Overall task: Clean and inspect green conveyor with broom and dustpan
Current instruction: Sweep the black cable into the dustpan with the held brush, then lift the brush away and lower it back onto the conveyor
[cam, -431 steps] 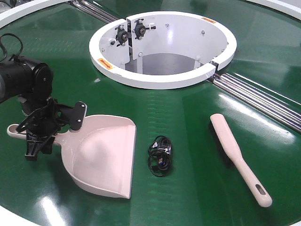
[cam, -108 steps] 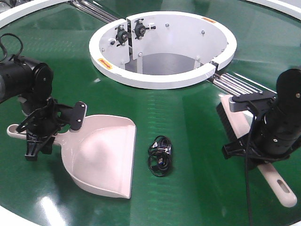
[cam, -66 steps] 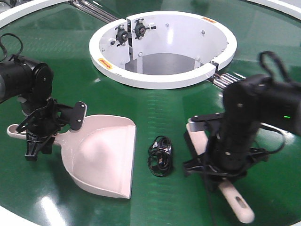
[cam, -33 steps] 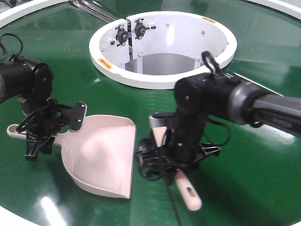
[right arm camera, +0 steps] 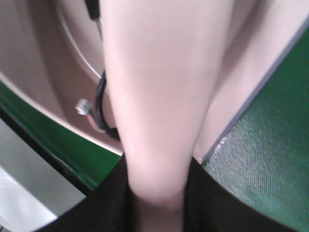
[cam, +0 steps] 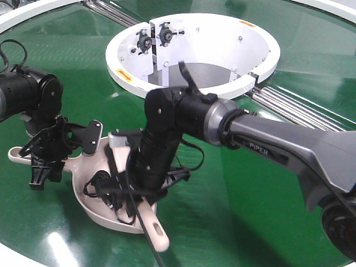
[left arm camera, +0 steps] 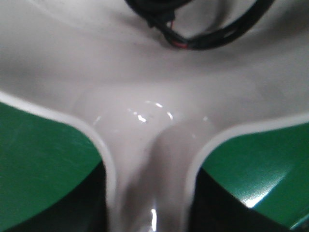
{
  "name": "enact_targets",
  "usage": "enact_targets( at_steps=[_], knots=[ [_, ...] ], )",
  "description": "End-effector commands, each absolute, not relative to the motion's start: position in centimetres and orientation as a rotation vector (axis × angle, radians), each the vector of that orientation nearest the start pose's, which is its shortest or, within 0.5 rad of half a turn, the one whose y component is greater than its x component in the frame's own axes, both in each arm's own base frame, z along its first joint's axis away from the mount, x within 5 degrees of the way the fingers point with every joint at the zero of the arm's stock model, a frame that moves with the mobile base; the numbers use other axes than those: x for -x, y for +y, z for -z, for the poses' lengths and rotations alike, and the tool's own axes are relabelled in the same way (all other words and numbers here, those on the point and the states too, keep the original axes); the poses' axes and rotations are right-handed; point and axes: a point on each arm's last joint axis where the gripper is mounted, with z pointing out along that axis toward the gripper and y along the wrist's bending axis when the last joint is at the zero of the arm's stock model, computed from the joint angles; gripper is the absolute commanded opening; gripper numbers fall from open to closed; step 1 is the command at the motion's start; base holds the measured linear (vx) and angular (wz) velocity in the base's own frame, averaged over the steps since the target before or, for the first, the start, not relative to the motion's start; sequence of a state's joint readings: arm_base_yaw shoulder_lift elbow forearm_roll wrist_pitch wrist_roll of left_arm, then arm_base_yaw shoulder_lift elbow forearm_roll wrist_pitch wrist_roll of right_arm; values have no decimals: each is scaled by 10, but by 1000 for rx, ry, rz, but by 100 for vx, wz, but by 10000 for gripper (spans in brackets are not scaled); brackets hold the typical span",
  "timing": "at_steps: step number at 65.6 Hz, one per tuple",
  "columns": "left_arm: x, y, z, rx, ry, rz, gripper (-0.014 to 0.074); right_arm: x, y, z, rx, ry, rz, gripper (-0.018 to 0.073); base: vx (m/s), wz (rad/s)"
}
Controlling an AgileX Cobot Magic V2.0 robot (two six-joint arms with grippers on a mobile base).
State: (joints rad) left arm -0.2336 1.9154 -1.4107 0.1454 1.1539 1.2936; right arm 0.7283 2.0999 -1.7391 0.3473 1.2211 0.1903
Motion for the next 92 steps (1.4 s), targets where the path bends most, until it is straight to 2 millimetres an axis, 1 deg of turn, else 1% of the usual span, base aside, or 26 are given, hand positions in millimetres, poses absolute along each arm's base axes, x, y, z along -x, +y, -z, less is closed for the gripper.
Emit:
enact_targets(
  at_steps=[1, 11, 24, 31, 44, 51, 54, 61, 65, 69, 70, 72, 76, 77, 82, 86, 92],
  knots=[
    [-362, -75, -229, 2209, -2211, 238, -7, -301, 302, -258, 700, 3031, -539, -5, 0, 0],
    [-362, -75, -229, 2209, -2211, 238, -7, -308, 290, -270, 674, 2975, -412, -5, 0, 0],
    [-362, -75, -229, 2209, -2211, 238, -7, -321, 256, -299, 586, 2889, -309, -2, 0, 0],
    [-362, -75, -229, 2209, -2211, 238, -7, -330, 229, -318, 506, 2844, -287, -2, 0, 0],
    [-362, -75, -229, 2209, -2211, 238, -7, -337, 179, -354, 431, 2750, -283, -2, 0, 0],
    [-362, -75, -229, 2209, -2211, 238, -7, -337, 152, -374, 379, 2698, -274, -2, 0, 0],
    [-362, -75, -229, 2209, -2211, 238, -7, -337, 137, -382, 353, 2675, -263, -2, 0, 0],
    [-362, -75, -229, 2209, -2211, 238, -7, -331, 107, -398, 281, 2635, -240, -2, 0, 0],
    [-362, -75, -229, 2209, -2211, 238, -7, -326, 89, -399, 257, 2636, -210, -2, 0, 0],
    [-362, -75, -229, 2209, -2211, 238, -7, -321, 70, -395, 201, 2660, -183, -2, 0, 0],
    [-362, -75, -229, 2209, -2211, 238, -7, -320, 67, -394, 195, 2664, -180, -2, 0, 0],
    [-362, -75, -229, 2209, -2211, 238, -7, -316, 57, -389, 167, 2682, -166, -2, 0, 0],
    [-362, -75, -229, 2209, -2211, 238, -7, -310, 42, -380, 146, 2709, -143, -2, 0, 0],
    [-362, -75, -229, 2209, -2211, 238, -7, -308, 41, -380, 147, 2706, -138, -2, 0, 0],
    [-362, -75, -229, 2209, -2211, 238, -7, -300, 27, -369, 121, 2736, -99, -2, 0, 0],
    [-362, -75, -229, 2209, -2211, 238, -7, -294, 19, -359, 110, 2768, -70, -2, 0, 0],
    [-362, -75, -229, 2209, -2211, 238, -7, -290, 17, -344, 110, 2818, -44, -2, 0, 0]
  ],
)
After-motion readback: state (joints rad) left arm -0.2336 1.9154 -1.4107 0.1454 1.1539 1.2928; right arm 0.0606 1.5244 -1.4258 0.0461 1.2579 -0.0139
